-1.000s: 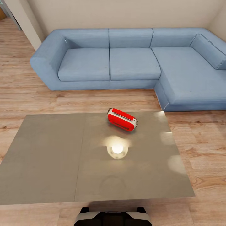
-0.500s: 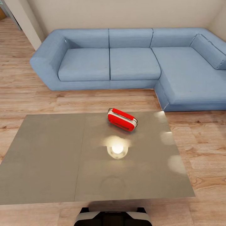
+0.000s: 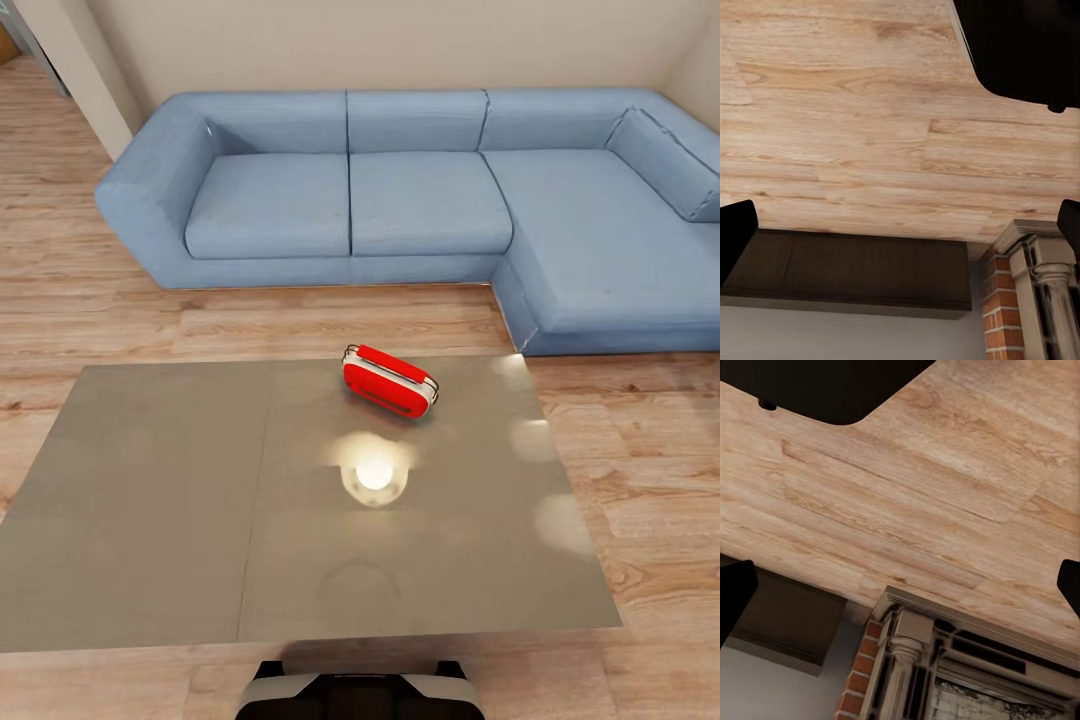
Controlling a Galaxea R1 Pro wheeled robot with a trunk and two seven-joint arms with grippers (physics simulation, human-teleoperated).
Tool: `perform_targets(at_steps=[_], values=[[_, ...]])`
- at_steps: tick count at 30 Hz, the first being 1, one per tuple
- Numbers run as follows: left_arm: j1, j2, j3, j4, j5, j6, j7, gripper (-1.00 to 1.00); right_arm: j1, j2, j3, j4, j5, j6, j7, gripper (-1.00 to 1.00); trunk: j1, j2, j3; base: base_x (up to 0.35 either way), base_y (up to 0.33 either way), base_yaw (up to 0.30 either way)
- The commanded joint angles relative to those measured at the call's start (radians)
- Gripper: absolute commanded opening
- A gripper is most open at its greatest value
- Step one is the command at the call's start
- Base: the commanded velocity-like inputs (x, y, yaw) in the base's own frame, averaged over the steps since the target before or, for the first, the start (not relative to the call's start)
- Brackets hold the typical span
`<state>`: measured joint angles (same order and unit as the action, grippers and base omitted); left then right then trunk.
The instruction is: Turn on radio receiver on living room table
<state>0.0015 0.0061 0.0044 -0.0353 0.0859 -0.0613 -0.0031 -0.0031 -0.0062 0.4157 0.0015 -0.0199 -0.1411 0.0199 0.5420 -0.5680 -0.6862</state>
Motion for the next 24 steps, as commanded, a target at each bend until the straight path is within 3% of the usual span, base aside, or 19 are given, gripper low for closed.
perform_targets(at_steps=[1, 13, 24], values=[[0.0, 0.0, 0.0, 0.0, 0.0, 0.0, 0.0, 1.0, 0.0, 0.0, 0.0, 0.0, 0.0, 0.0, 0.0, 1.0, 0.0, 0.0, 0.0, 0.0, 0.0, 0.0], [0.0, 0.002, -0.002, 0.0, -0.001, 0.0, -0.002, 1.0, 0.0, 0.001, 0.0, 0.0, -0.001, 0.001, 0.0, 1.0, 0.0, 0.0, 0.0, 0.131, 0.0, 0.0], [0.0, 0.002, 0.0, 0.0, 0.001, 0.0, 0.0, 1.0, 0.0, 0.002, 0.0, 0.0, -0.002, 0.004, 0.0, 1.0, 0.0, 0.0, -0.004, 0.02, 0.0, 0.0]])
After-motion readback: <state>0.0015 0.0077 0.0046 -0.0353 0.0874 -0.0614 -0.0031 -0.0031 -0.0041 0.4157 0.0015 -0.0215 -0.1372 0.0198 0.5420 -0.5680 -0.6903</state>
